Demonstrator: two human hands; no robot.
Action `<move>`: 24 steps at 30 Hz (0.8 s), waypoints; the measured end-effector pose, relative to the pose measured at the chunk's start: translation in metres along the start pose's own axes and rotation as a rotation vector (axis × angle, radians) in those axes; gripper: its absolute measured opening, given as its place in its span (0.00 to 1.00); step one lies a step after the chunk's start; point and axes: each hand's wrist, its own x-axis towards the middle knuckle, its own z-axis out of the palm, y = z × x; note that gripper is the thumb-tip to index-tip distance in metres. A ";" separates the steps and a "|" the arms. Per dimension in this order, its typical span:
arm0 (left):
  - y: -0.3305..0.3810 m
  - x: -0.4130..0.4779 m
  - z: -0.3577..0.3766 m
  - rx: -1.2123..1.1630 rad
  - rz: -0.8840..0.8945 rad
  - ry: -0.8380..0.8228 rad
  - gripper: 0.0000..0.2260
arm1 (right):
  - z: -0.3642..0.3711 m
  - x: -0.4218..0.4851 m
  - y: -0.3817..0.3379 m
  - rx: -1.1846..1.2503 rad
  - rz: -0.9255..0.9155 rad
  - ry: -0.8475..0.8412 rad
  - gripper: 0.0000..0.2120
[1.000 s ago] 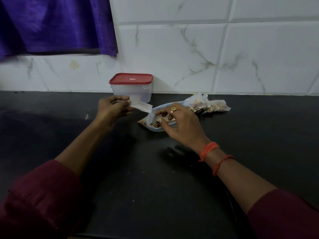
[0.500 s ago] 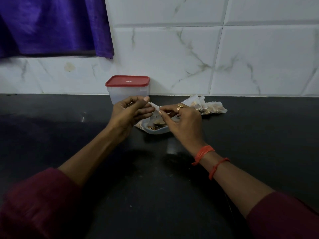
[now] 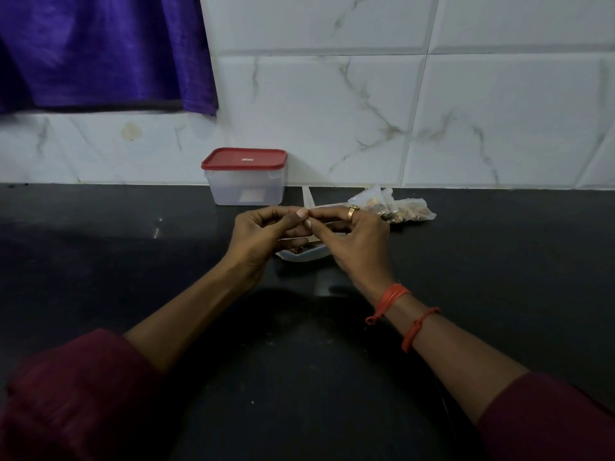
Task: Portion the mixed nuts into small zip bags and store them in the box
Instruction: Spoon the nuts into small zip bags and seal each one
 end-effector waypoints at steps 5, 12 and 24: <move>0.001 0.001 -0.002 0.018 0.015 0.007 0.06 | 0.000 0.001 0.001 0.073 0.052 -0.027 0.10; 0.000 0.004 -0.001 0.058 0.057 0.033 0.06 | 0.001 0.000 0.001 0.055 0.032 -0.018 0.09; 0.000 0.001 -0.005 0.102 0.071 0.027 0.11 | -0.001 0.001 0.001 0.017 0.007 -0.054 0.10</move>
